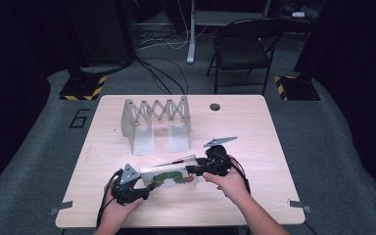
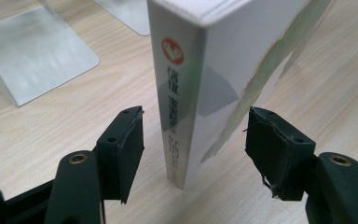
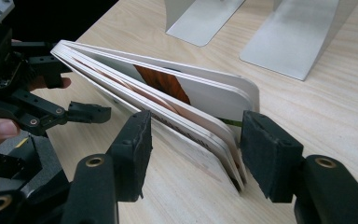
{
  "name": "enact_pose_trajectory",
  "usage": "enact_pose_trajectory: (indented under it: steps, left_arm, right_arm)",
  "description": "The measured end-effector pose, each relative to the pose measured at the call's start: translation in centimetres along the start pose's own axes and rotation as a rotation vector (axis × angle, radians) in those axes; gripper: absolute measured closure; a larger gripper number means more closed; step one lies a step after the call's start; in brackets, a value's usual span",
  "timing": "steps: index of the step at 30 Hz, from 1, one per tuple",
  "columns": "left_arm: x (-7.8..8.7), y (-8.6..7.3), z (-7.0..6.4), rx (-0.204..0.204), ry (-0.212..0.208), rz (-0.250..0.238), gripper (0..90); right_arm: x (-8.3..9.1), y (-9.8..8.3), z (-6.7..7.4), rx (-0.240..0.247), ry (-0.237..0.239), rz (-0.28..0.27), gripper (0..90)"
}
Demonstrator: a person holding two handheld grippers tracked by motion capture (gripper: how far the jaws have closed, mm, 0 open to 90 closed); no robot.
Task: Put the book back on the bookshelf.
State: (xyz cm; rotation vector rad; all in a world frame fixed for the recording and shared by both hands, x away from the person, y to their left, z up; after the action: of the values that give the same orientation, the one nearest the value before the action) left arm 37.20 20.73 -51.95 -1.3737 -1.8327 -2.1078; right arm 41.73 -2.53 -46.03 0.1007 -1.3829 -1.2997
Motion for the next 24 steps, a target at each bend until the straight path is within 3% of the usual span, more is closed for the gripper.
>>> enact_pose_trajectory:
  steps: [7,12,16,19,24]
  left_arm:
    - [0.0,1.0,-0.2,-0.032,-0.017,-0.011,37.2]
    - [-0.1,1.6,-0.4,-0.041,-0.040,-0.020,37.3]
    - [-0.1,1.9,-0.5,-0.047,-0.050,-0.027,38.2]
    - [0.0,2.1,-0.7,-0.057,-0.050,-0.047,41.0]
    - [0.2,2.1,-1.1,-0.086,-0.047,-0.035,44.9]
  right_arm:
    - [0.4,-0.5,-0.3,0.012,-0.004,0.009,45.1]
    - [0.4,-1.0,-0.5,0.027,-0.034,0.024,46.3]
    - [0.0,-1.3,-0.8,0.047,-0.042,0.030,50.1]
    - [-0.3,-1.5,-0.9,0.024,-0.045,0.050,57.0]
    - [-0.7,-1.5,-1.0,0.033,-0.057,0.054,60.7]
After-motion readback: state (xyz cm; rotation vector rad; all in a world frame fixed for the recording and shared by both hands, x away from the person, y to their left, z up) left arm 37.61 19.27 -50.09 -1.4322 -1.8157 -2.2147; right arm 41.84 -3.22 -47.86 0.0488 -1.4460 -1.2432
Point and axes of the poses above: each handheld gripper's, and its own axes: x roughly backward along the jaws, y roughly out of its top, z roughly to its left, the point moved 6 cm from there along -x, roughly forward along the jaws, and after that the axes turned 5 degrees about x, right-handed, at the moved point
